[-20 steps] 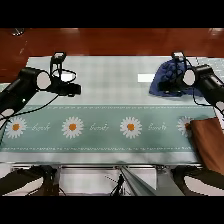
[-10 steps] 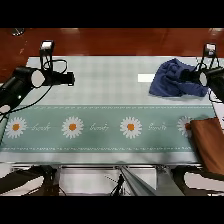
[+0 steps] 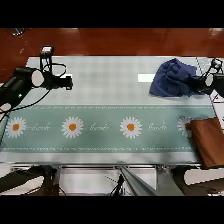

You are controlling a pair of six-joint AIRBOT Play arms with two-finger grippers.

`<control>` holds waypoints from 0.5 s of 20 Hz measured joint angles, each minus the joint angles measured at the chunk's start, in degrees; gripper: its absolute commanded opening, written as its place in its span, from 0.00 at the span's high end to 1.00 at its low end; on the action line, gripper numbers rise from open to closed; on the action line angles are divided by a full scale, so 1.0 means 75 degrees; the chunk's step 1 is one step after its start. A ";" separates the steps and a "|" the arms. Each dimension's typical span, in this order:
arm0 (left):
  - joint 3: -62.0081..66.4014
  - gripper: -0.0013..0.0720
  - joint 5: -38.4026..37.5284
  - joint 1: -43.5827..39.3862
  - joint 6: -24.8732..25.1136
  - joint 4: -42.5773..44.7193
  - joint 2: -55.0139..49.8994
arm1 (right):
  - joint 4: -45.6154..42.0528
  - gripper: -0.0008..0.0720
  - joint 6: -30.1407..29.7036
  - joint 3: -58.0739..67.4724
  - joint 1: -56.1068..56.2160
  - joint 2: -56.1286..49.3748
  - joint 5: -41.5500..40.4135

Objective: Fold the shirts.

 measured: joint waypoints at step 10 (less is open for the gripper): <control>0.0656 0.02 -0.2028 0.0670 0.1527 -0.0603 0.0994 | 0.3518 0.96 -0.3267 0.2626 0.0111 0.1932 0.1807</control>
